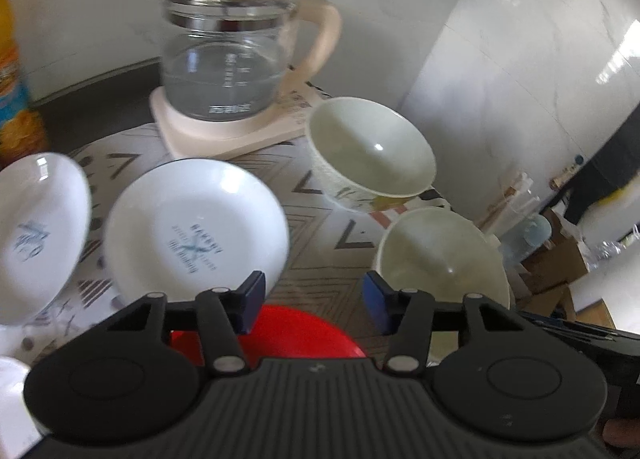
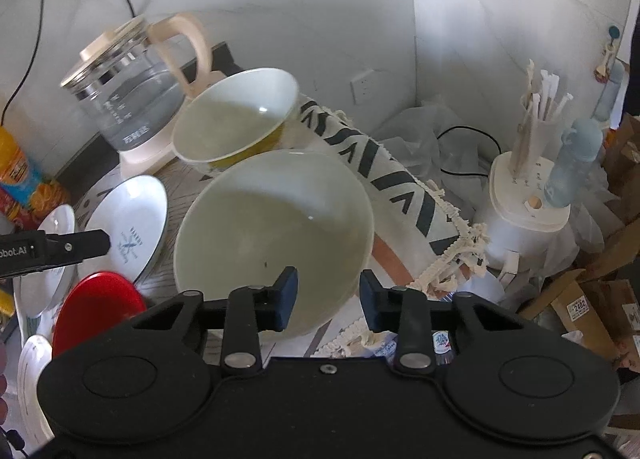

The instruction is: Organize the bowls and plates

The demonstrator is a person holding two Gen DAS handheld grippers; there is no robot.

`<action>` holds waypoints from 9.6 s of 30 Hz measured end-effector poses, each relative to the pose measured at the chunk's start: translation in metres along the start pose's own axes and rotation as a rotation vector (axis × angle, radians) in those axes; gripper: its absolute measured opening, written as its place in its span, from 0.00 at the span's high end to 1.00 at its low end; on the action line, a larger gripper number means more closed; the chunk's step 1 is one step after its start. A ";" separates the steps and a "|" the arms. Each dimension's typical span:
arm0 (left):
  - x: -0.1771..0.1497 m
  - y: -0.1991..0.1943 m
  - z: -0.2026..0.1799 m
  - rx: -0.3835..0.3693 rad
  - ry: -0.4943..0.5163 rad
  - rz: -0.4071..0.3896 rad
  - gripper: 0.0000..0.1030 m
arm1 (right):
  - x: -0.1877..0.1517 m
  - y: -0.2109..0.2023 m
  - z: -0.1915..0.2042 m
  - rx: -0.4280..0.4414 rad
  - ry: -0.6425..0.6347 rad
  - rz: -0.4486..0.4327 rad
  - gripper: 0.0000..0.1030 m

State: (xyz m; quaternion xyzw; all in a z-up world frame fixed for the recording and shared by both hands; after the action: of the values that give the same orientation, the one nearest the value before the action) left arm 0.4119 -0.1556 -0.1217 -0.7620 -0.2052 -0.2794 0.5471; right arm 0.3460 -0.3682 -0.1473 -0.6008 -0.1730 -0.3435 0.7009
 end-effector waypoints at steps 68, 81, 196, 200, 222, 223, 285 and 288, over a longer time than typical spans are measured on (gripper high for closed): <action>0.013 -0.045 -0.012 0.128 -0.178 -0.059 0.96 | 0.045 -0.024 0.058 0.227 -0.169 -0.112 0.91; -0.018 -0.085 0.020 0.261 -0.316 -0.083 0.96 | 0.029 -0.029 0.104 0.285 -0.257 -0.110 0.94; 0.064 0.128 0.006 0.125 -0.199 0.070 0.18 | 0.093 0.107 0.015 0.005 0.120 -0.073 0.02; 0.064 0.135 0.005 0.122 -0.201 0.067 0.21 | 0.091 0.119 0.018 -0.004 0.111 -0.048 0.21; 0.057 0.139 -0.006 0.112 -0.237 0.107 0.83 | 0.086 0.121 0.041 0.028 0.048 -0.002 0.82; 0.057 0.136 -0.006 0.113 -0.239 0.104 0.83 | 0.087 0.119 0.042 0.030 0.047 -0.007 0.82; -0.003 -0.055 0.004 0.312 -0.353 -0.114 0.83 | 0.038 -0.020 0.103 0.312 -0.179 -0.143 0.82; -0.008 -0.063 0.007 0.323 -0.370 -0.120 0.83 | 0.034 -0.027 0.107 0.331 -0.214 -0.151 0.82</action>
State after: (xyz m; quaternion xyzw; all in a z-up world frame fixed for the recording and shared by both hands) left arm 0.3680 -0.1289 -0.0833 -0.6893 -0.3885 -0.1306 0.5974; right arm 0.3695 -0.2754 -0.0826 -0.4959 -0.3450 -0.2962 0.7399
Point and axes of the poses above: each gripper's, at about its wrist camera, not at the fingertips, and y roughly the way its jaws point, z to its left, x to its top, the point moved 5 cm from there along y, roughly the way its jaws point, and after that the axes turned 9 degrees about -z, right-handed, at the moved point
